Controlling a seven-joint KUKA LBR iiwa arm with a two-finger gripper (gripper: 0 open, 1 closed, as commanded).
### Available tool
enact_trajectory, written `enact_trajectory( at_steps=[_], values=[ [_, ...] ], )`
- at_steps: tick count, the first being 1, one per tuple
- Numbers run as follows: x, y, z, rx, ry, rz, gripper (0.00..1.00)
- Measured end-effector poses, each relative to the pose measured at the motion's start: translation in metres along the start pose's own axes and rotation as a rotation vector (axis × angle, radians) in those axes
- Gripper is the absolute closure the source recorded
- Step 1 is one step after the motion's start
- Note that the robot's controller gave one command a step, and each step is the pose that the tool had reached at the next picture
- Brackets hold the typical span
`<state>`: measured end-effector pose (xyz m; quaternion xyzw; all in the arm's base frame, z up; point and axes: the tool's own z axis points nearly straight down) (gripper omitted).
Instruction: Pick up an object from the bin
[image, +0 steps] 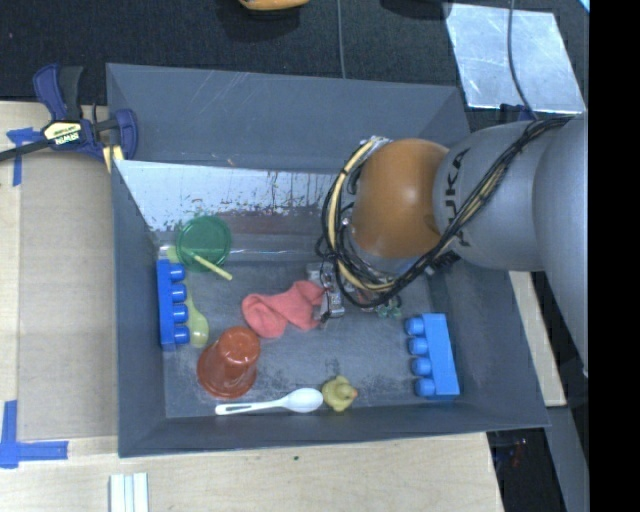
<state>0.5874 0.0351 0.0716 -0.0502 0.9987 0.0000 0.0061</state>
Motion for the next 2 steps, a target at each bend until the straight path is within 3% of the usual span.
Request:
enact_trajectory(
  at_steps=[1, 2],
  values=[
    [0.006, -0.001, -0.048, -0.001, 0.008, -0.014, 1.00],
    [0.005, -0.011, -0.126, 0.000, 0.007, -0.039, 1.00]
  ],
)
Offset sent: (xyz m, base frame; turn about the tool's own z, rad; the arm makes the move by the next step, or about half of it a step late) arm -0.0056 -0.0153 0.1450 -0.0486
